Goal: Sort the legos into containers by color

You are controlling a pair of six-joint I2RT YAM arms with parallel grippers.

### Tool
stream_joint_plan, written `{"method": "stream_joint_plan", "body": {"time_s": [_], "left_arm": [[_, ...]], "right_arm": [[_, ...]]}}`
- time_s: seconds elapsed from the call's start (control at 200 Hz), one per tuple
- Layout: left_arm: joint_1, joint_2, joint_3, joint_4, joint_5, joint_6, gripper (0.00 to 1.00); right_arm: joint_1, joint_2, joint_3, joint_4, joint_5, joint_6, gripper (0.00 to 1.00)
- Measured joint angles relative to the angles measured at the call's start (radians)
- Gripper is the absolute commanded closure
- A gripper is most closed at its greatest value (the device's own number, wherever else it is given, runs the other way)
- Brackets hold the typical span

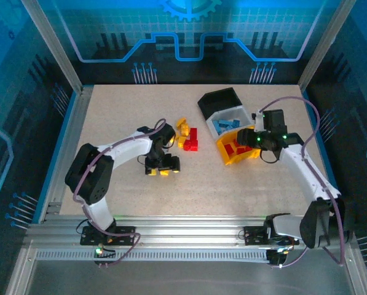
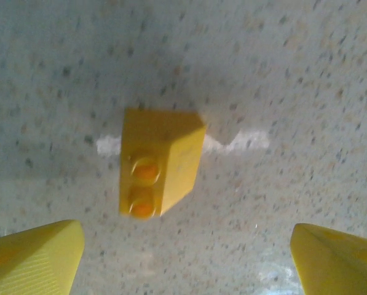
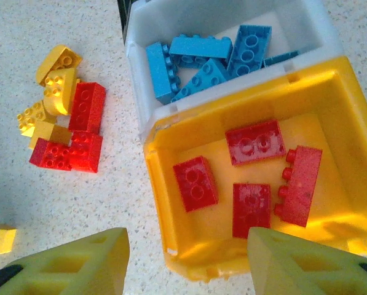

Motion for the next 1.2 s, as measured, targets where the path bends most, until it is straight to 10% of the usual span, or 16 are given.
{"method": "stream_joint_plan", "body": {"time_s": [0.805,1.201], "left_arm": [[0.000,0.155,0.084,-0.018,-0.077,0.060,0.60],[0.002,0.115,0.041,0.013,-0.062,0.048,0.67]], "right_arm": [[0.000,-0.139,-0.082,-0.055,-0.071,0.042,0.47],[0.000,-0.132,-0.094,-0.014,-0.099,0.072,0.47]]}}
